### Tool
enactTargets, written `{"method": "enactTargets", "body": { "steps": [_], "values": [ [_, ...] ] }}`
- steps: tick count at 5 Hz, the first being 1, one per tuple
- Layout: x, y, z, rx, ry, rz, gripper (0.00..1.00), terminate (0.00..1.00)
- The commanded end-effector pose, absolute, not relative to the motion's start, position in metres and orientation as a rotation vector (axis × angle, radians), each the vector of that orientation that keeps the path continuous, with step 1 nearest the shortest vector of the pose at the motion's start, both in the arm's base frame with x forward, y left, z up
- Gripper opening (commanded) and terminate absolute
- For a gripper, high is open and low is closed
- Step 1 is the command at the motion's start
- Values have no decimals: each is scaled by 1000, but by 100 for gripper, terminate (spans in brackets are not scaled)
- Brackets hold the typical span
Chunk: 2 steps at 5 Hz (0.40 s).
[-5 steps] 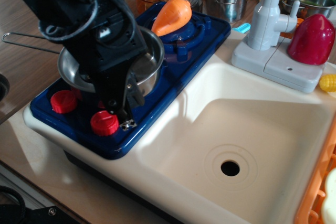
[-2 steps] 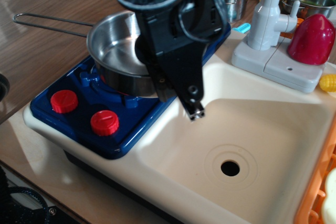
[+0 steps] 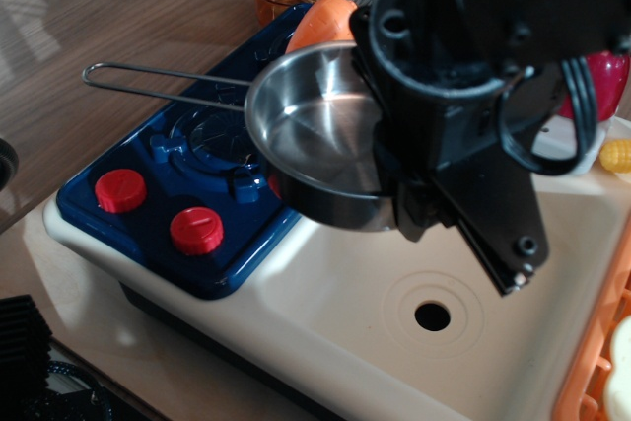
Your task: Put pan from stove to sink
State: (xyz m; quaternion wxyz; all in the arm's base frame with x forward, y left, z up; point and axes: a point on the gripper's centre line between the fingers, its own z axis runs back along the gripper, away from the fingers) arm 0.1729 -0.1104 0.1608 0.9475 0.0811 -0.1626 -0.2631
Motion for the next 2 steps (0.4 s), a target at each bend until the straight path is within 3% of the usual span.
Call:
{"method": "enactTargets", "body": {
  "steps": [1,2],
  "values": [
    [177,-116,166,144,-402,-509,100,0],
    [177,-116,166,144,-402,-509,100,100]
  ]
}}
